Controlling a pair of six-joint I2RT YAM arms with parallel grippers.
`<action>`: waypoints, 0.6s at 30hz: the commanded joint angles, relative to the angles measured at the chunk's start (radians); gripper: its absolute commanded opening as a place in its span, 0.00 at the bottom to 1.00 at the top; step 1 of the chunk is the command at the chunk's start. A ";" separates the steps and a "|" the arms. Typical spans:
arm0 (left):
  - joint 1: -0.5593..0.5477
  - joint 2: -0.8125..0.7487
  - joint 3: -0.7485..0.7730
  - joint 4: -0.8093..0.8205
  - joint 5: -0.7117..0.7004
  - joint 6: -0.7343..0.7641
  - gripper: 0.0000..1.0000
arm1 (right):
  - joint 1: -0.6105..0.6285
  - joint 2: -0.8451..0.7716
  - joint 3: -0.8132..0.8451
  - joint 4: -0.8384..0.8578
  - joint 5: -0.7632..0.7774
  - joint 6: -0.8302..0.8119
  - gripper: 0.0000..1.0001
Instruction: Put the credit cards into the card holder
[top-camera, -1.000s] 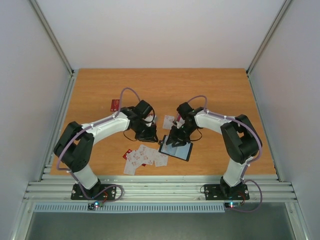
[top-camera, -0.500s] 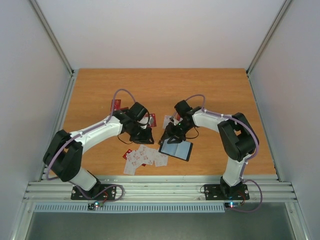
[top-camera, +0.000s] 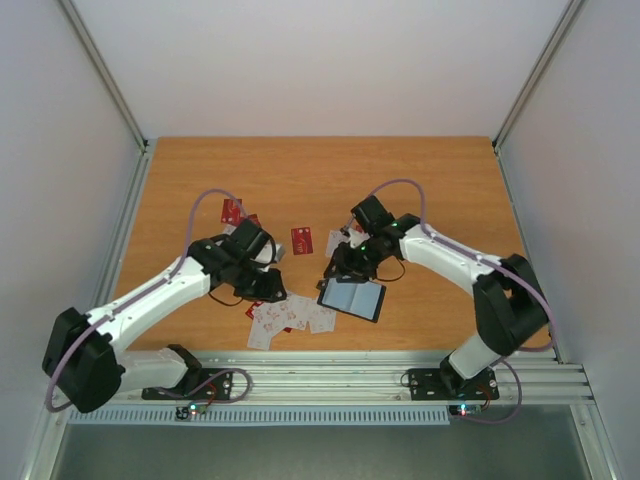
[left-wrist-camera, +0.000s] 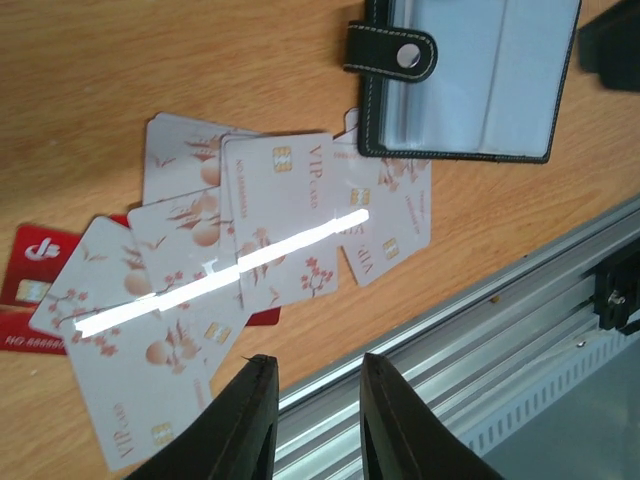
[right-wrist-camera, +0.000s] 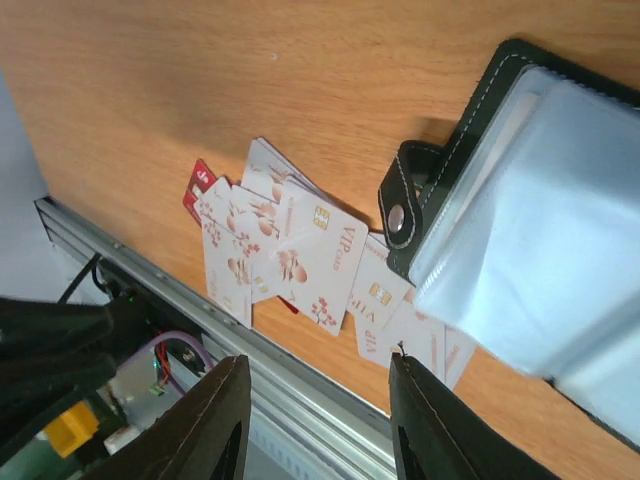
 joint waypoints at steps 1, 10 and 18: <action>0.004 -0.068 -0.029 -0.081 -0.060 0.022 0.27 | 0.001 -0.092 -0.014 -0.124 0.075 -0.065 0.39; -0.010 -0.088 -0.082 -0.086 -0.060 0.000 0.42 | 0.136 -0.139 -0.103 -0.058 0.103 0.044 0.42; -0.006 0.049 -0.105 0.066 -0.025 -0.049 0.34 | 0.287 -0.040 -0.158 0.196 0.183 0.311 0.48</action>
